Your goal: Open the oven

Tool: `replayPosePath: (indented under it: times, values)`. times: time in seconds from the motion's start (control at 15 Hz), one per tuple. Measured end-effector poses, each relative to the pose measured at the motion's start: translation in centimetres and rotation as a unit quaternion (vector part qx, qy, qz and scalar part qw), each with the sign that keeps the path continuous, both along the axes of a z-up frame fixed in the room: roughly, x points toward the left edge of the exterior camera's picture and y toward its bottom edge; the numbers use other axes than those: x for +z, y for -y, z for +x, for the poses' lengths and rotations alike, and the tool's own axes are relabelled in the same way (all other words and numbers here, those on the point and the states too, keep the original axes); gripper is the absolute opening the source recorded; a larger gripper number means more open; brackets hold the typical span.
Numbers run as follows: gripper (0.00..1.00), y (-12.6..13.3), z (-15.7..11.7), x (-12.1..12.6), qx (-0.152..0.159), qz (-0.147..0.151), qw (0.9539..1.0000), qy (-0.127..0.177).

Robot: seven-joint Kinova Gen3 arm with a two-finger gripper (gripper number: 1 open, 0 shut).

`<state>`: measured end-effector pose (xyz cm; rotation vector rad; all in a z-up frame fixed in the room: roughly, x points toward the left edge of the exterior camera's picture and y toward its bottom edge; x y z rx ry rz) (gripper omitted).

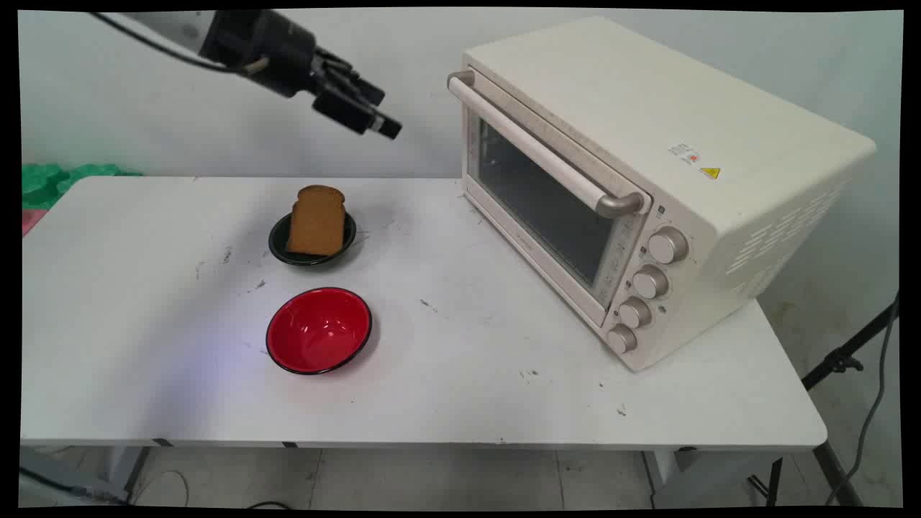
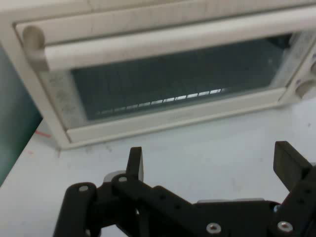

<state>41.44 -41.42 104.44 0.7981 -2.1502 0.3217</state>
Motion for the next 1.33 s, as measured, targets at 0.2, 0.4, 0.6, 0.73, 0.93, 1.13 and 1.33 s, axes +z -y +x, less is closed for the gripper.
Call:
replayPosePath:
  times: [0.2, 0.4, 0.6, 0.73, 0.93, 1.13, 1.33]
  values:
    - [1.00, 0.5, -2.3, 1.2, 0.013, 0.004, 0.9998, -0.013]
    - [1.00, 0.8, -4.0, 2.0, 0.023, 0.008, 0.9994, -0.023]
    - [0.00, 1.3, -5.9, 2.6, 0.033, 0.010, 0.9989, -0.032]
    - [0.00, 1.7, -7.1, 2.8, 0.040, 0.011, 0.9985, -0.035]
    - [0.00, 2.1, -8.3, 3.0, 0.047, 0.010, 0.9982, -0.034]
    - [0.00, 2.7, -9.5, 2.9, 0.055, 0.010, 0.9980, -0.031]
    - [0.00, 3.4, -10.7, 2.7, 0.060, 0.010, 0.9978, -0.026]
